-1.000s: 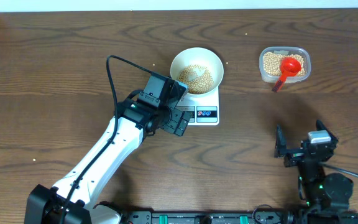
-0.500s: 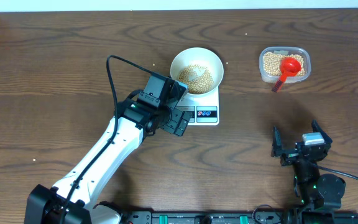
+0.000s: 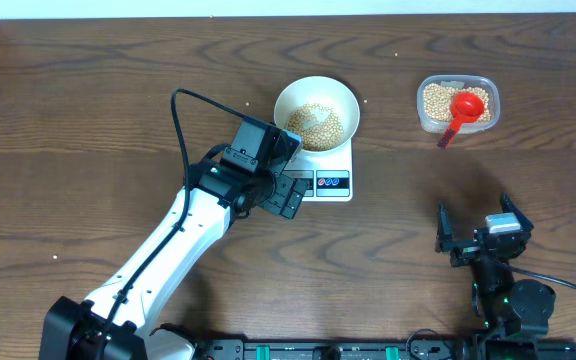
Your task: Scoop item into bowl and weigh 50g on scale
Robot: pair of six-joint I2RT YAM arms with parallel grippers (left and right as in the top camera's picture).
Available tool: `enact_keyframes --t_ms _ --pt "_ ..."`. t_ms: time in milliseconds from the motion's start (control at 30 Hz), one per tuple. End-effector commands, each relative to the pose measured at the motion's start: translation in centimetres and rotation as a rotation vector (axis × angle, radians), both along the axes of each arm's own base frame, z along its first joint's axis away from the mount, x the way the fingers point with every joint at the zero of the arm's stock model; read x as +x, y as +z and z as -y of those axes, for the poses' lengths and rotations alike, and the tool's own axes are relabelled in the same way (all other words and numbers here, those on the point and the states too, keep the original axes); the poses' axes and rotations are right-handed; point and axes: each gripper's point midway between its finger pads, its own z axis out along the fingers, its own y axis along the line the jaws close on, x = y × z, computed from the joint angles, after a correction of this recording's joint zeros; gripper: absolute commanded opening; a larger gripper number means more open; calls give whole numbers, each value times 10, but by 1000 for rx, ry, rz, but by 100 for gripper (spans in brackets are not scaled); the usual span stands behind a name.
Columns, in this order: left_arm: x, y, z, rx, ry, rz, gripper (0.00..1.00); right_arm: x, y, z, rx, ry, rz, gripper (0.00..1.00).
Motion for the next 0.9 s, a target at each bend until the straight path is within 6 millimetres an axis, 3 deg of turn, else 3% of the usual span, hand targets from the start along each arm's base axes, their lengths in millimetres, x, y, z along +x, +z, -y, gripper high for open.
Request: enact_keyframes --t_ms 0,667,767,867 --pt "1 -4 -2 16 1 -6 93 0 0 -1 4 1 1 99" --pt "1 -5 -3 17 2 -7 93 0 0 -1 4 1 1 99" --pt "1 1 -6 29 0 17 93 0 0 -1 4 1 1 99" --pt "9 19 -17 39 36 94 93 0 0 -1 4 1 1 99"
